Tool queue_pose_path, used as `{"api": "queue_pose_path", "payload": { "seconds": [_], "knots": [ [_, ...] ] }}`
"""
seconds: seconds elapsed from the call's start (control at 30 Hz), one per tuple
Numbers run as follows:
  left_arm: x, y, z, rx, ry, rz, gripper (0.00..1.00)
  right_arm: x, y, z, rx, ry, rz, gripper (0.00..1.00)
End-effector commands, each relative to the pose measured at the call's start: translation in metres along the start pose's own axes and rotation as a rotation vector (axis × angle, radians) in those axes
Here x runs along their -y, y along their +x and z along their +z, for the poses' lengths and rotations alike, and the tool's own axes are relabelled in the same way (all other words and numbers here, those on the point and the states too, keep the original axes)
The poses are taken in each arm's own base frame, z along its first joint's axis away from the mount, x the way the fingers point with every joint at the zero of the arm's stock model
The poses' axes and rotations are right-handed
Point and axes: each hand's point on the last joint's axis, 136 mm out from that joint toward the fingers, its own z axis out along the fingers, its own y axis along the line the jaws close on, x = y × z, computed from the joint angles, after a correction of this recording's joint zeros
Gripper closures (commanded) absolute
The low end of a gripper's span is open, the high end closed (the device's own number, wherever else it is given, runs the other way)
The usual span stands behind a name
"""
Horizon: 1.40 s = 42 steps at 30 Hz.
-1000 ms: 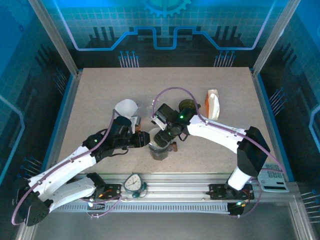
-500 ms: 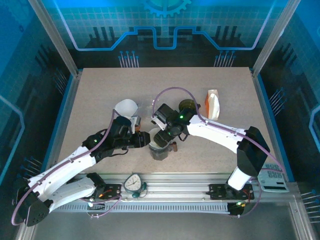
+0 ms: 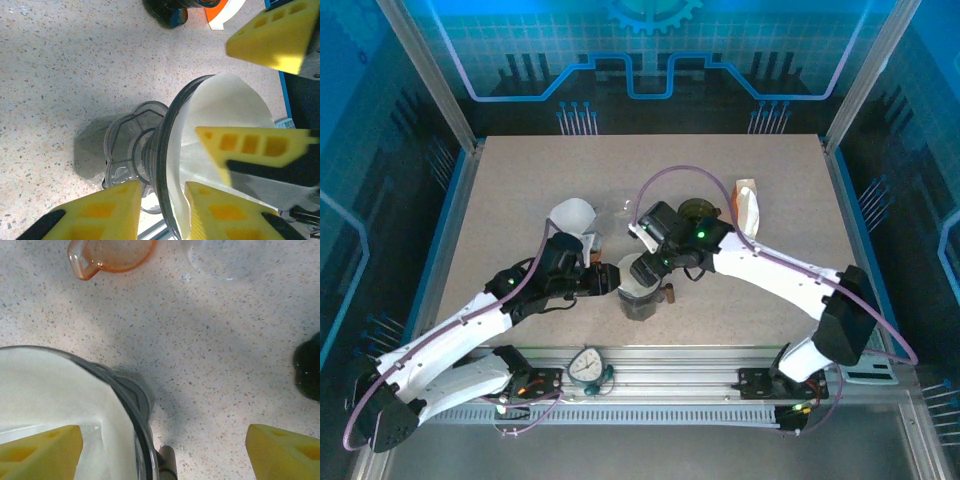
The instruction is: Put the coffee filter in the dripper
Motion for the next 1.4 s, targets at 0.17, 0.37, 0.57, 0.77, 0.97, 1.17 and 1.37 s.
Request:
{"api": "queue_pose_path", "payload": {
  "seconds": [0.17,0.37,0.57,0.77,0.97,1.17,1.37],
  "knots": [
    [-0.004,0.005,0.003,-0.020,-0.003,-0.020,0.69,0.018,0.016,-0.017,0.019,0.042,0.073,0.15],
    [-0.006,0.006,0.004,-0.021,-0.009,-0.023,0.70,0.023,0.031,-0.015,-0.002,0.063,0.092,0.16],
    [-0.007,0.006,0.003,-0.020,-0.016,-0.025,0.70,0.020,0.013,-0.029,0.078,0.040,0.088,0.14],
    [-0.008,0.005,0.002,-0.014,-0.018,-0.025,0.69,0.028,-0.008,-0.056,0.218,0.057,0.118,0.00],
    [-0.005,0.000,-0.003,0.012,-0.008,-0.019,0.58,0.028,-0.014,-0.067,0.304,-0.042,0.172,0.00],
    [0.000,-0.005,-0.011,0.040,0.004,-0.013,0.49,0.039,-0.008,-0.079,0.371,-0.071,0.225,0.00],
    [0.003,-0.008,-0.017,0.057,0.010,-0.009,0.40,0.048,0.006,-0.083,0.357,-0.053,0.256,0.01]
  ]
}}
